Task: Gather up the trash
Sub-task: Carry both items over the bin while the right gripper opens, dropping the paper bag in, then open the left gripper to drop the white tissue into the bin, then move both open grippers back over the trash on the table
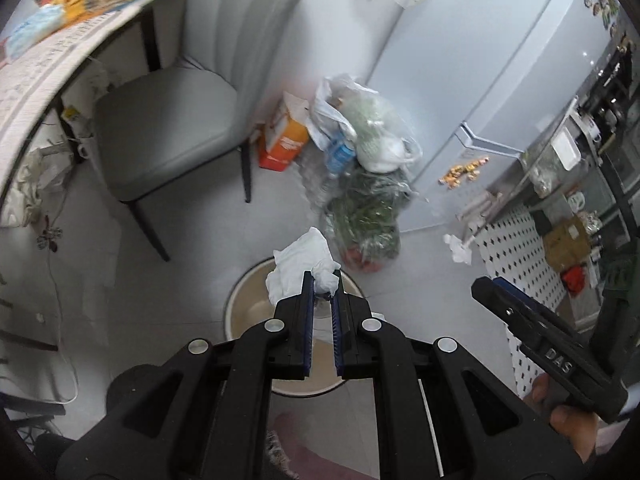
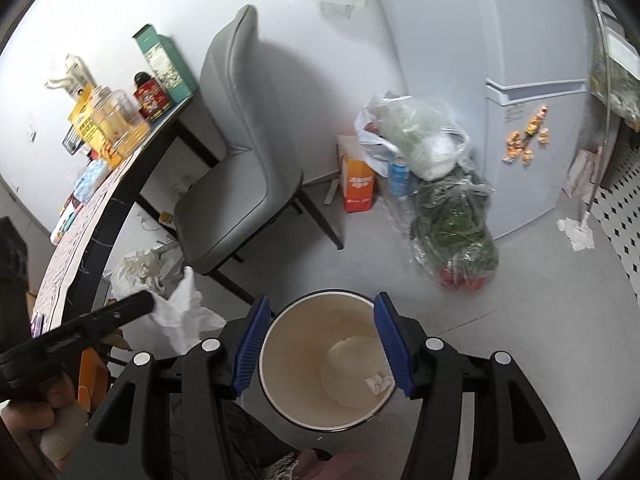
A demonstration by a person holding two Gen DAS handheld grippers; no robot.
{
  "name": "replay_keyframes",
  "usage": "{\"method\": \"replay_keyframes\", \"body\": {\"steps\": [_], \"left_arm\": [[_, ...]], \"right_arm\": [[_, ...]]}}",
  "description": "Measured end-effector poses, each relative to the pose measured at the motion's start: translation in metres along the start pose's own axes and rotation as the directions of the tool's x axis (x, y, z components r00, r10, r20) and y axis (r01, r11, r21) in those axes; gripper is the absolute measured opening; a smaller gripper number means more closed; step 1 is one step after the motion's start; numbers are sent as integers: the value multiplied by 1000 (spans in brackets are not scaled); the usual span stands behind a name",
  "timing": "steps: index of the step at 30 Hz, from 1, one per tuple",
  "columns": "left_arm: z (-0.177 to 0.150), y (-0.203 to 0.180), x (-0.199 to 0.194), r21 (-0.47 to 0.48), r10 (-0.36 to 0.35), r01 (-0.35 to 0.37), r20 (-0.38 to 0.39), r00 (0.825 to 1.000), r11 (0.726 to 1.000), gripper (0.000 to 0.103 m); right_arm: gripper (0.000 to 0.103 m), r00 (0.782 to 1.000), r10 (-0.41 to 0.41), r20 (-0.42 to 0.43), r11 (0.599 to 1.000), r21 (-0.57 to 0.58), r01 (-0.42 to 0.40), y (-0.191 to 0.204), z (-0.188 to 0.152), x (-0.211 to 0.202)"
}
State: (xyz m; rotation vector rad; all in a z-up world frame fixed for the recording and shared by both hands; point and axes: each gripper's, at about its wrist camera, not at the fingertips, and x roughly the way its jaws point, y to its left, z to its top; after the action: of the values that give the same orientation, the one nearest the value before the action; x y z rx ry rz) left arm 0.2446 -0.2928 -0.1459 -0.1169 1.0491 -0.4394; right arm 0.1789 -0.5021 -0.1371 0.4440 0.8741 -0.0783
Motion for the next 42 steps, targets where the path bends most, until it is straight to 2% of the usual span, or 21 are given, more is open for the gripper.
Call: {"method": "replay_keyframes", "body": {"steps": [3, 5, 8, 11, 14, 17, 26, 31, 35, 42], "left_arm": [[3, -8, 12, 8, -29, 29, -18, 999, 1000, 15], [5, -9, 16, -11, -66, 65, -27, 997, 998, 44], [8, -2, 6, -40, -74, 74, 19, 997, 996, 61], [13, 7, -9, -57, -89, 92, 57, 994, 994, 74], [17, 19, -31, -67, -58, 65, 108, 992, 996, 85], [21, 34, -55, -91, -29, 44, 163, 986, 995, 91], [16, 78, -135, -158, 53, -5, 297, 954, 987, 97], [4, 100, -178, -190, 98, -31, 355, 930, 981, 97], [-14, 119, -212, -228, 126, -35, 395, 910, 973, 97], [-55, 151, -254, -294, 180, -52, 425, 887, 954, 97]], "right_arm": [[54, 1000, -8, 10, 1000, 15, 8, -6, 0, -6], [54, 1000, -11, 16, 1000, 19, 11, -7, 0, -10], [54, 1000, -9, 21, 1000, 20, 9, -4, 1, -14], [54, 1000, 3, 20, 1000, 16, -3, 3, 0, -15], [55, 1000, 19, 18, 1000, 1, -19, 17, 1, -14], [61, 999, 37, 21, 999, -21, -37, 37, 1, -16], [79, 995, 84, 57, 993, -89, -79, 94, 3, -35], [96, 989, 108, 97, 986, -135, -95, 129, -2, -52], [95, 984, 138, 111, 976, -184, -116, 160, -10, -62], [95, 975, 194, 106, 949, -270, -160, 212, -27, -72]]}}
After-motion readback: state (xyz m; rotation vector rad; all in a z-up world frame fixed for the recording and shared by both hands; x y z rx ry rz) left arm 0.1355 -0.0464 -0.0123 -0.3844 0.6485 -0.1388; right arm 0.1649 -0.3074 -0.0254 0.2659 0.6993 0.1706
